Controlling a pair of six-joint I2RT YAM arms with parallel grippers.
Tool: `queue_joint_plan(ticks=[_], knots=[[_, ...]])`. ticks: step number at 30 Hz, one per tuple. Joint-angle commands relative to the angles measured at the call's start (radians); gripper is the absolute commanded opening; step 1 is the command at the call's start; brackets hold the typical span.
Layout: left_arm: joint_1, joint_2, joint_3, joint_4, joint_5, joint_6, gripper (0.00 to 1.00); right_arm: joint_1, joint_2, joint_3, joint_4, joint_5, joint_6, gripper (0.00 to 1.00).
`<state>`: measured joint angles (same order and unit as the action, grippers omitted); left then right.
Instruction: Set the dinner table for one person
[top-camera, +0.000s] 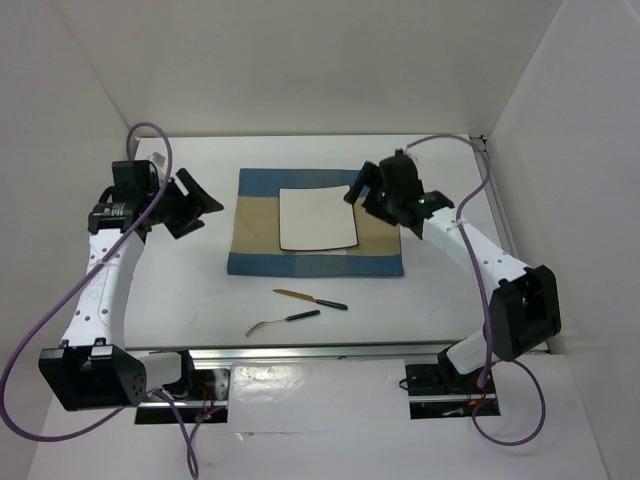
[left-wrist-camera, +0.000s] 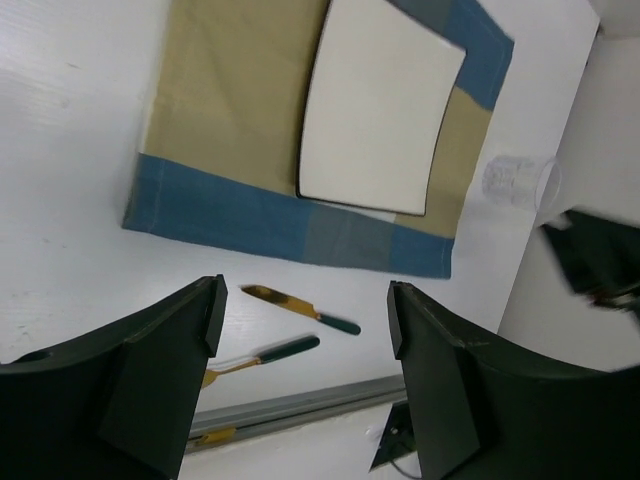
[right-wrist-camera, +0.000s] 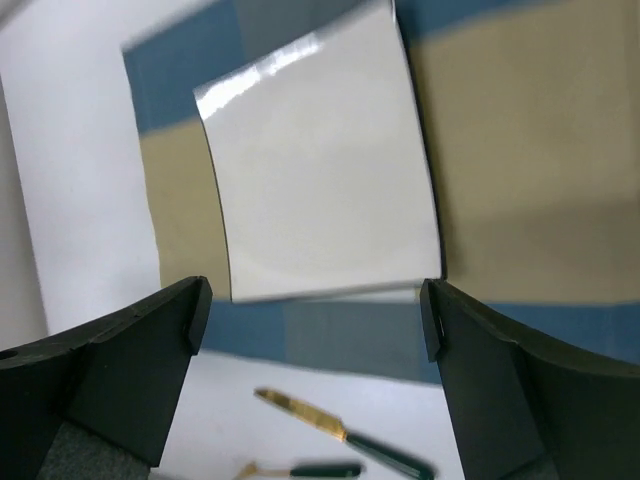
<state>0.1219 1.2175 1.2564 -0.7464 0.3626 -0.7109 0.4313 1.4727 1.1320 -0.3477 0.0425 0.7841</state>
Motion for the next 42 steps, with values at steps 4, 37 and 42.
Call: queue_joint_plan(ticks=[4, 37, 42], knots=[[-0.293, 0.036, 0.053, 0.046, -0.195, 0.103, 0.91, -0.115, 0.107, 0.408, -0.495, 0.378, -0.195, 1.0], [-0.709, 0.272, 0.139, -0.096, -0.481, 0.12, 1.0, -0.605, 0.345, 0.245, -0.228, -0.133, -0.345, 0.4], [-0.719, 0.281, 0.14, -0.096, -0.481, 0.111, 1.0, -0.605, 0.359, 0.258, -0.227, -0.121, -0.345, 0.35]])
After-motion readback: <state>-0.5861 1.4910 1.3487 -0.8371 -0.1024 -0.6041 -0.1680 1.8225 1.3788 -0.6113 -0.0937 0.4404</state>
